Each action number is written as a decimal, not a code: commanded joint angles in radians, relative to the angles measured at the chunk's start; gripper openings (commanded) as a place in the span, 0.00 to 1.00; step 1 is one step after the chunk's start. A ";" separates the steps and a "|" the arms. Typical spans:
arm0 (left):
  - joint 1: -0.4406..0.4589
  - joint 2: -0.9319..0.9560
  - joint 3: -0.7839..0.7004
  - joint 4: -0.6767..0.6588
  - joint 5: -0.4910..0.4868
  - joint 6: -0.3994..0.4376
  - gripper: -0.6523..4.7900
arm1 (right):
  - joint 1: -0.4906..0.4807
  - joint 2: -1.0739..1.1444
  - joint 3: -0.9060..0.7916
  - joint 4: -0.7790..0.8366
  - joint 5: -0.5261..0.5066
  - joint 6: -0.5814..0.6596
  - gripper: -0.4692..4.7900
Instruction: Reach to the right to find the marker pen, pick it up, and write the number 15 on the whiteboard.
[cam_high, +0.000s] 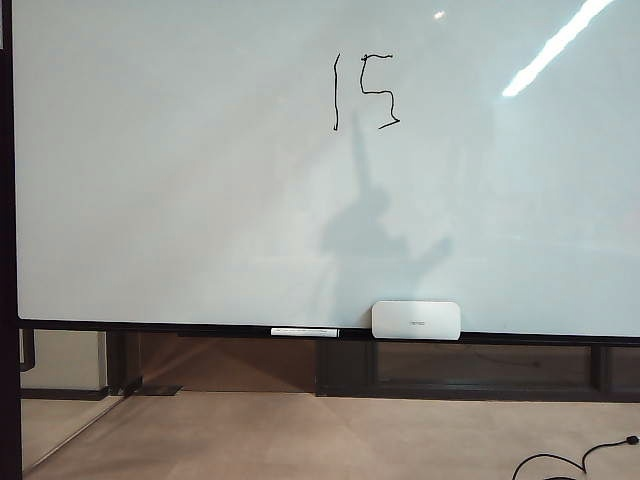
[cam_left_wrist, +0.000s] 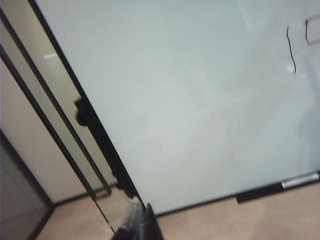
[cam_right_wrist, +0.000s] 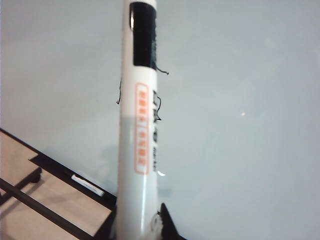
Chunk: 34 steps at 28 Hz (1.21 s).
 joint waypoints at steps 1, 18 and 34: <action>-0.002 -0.038 0.027 -0.039 -0.002 0.000 0.11 | -0.001 -0.078 0.005 -0.072 -0.031 -0.044 0.09; 0.002 -0.195 0.256 -0.496 0.118 -0.176 0.11 | 0.000 -0.652 -0.177 -0.478 -0.012 -0.052 0.09; 0.368 -0.211 0.284 -0.483 0.454 -0.362 0.11 | -0.151 -0.899 -0.192 -0.616 -0.092 0.159 0.09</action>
